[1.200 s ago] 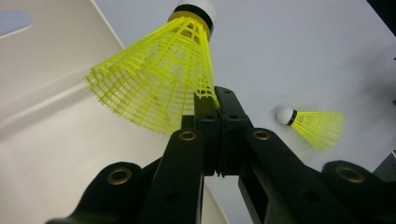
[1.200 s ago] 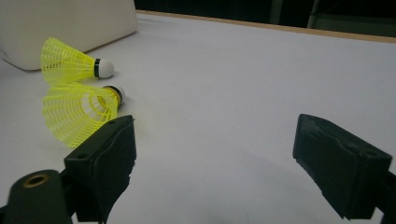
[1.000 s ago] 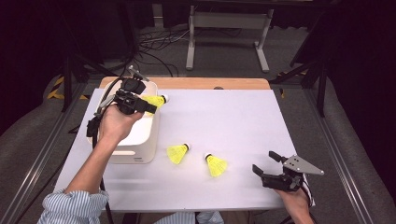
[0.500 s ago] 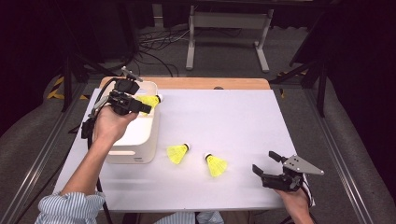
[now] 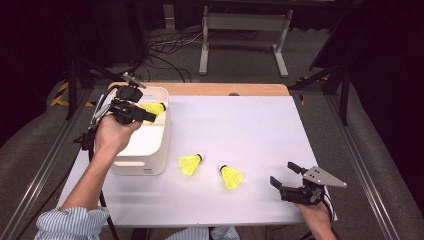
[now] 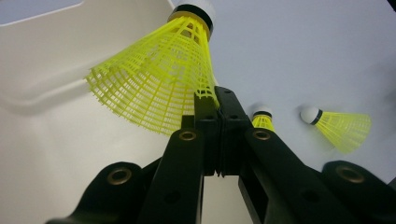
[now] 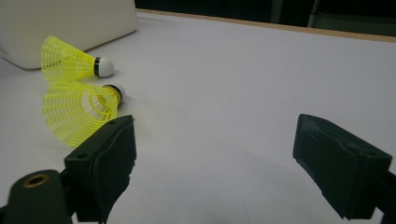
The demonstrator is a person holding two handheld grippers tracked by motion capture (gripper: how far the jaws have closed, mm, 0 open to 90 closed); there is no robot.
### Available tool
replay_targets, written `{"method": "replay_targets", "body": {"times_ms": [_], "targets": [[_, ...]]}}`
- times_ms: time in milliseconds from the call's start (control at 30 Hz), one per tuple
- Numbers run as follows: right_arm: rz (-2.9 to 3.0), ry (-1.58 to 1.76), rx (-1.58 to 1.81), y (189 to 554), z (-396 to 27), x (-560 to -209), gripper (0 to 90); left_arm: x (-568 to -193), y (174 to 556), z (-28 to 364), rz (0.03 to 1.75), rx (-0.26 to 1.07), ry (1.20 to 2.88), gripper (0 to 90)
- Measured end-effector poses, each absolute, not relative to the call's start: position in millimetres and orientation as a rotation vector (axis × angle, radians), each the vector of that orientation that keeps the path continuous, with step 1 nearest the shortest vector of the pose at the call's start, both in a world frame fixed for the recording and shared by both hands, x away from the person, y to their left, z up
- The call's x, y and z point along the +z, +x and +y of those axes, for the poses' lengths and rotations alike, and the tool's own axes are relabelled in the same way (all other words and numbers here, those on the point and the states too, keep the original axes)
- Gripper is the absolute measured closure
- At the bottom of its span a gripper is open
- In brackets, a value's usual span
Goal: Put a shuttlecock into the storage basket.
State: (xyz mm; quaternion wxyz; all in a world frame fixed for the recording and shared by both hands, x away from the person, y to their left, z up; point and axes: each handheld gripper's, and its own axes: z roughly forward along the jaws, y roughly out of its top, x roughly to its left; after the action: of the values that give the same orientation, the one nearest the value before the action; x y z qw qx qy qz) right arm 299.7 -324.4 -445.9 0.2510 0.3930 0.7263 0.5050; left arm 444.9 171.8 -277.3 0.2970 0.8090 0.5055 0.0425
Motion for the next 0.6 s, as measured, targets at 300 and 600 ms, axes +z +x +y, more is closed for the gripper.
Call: {"method": "replay_targets", "body": {"times_ms": [300, 600], "targets": [[1.977, 1.072, 1.374, 299.9, -324.6, -446.0, 13.9, -280.7, 445.8, 175.3, 1.358, 0.117, 2.147, 89.1], [1.976, 1.069, 1.373, 299.8, -324.8, -445.9, 14.0, -286.3, 448.4, 180.8, 1.386, 0.128, 2.134, 89.0]]}}
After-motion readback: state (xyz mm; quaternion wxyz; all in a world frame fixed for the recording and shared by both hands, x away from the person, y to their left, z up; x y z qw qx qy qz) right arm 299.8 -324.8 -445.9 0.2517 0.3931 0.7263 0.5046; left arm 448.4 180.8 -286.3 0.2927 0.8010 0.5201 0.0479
